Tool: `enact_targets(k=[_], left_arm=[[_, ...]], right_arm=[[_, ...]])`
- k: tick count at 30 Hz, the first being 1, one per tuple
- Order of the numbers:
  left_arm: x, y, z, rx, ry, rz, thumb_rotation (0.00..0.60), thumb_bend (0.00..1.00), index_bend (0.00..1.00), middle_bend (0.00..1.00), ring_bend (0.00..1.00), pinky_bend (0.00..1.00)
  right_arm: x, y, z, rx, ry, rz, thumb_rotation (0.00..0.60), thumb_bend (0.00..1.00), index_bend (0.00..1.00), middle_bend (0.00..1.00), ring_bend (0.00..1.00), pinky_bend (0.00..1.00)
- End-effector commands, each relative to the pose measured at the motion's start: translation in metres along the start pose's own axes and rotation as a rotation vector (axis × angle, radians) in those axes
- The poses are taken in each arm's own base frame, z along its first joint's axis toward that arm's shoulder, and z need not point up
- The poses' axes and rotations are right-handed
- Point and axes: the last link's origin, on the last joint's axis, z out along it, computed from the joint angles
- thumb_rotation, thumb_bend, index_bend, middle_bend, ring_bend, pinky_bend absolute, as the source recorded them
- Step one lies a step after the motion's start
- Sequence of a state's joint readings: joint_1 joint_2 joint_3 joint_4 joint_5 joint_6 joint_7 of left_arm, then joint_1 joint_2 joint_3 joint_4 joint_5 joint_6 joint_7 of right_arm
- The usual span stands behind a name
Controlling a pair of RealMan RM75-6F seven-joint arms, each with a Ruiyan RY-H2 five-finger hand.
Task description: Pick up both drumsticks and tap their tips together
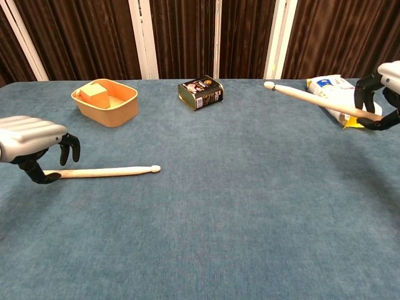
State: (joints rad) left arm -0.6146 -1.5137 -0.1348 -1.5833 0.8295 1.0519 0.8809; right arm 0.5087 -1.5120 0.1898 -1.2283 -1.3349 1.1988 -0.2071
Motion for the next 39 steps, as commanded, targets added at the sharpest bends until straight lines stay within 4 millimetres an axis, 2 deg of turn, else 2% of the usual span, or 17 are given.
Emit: enact_targets(k=[1,20,32,39], left_arm=[[-0.002,0.003,0.003,0.001,0.002,-0.005,0.600,0.53,0.36,0.39,0.78,0.93],[-0.013,0.024,0.019,-0.007,0.001,0.000,0.600,0.53,0.40,0.44,0.78,0.93],[-0.020,0.028,0.023,-0.005,0.005,0.007,0.600,0.53,0.50,0.62,0.79,0.93],[-0.019,0.027,0.023,-0.005,0.017,0.002,0.600,0.57,0.55,0.69,0.80,0.93]], right_arm=[[0.000,0.000,0.000,0.001,0.001,0.000,0.600,0.72,0.79,0.67,0.84,0.80],[0.000,0.005,0.001,-0.002,0.007,-0.011,0.600,0.72,0.80,0.68,0.84,0.80],[-0.001,0.006,0.001,-0.002,0.007,-0.013,0.600,0.72,0.80,0.68,0.84,0.80],[-0.001,0.006,0.000,-0.001,0.010,-0.013,0.600,0.72,0.80,0.68,0.84,0.80]])
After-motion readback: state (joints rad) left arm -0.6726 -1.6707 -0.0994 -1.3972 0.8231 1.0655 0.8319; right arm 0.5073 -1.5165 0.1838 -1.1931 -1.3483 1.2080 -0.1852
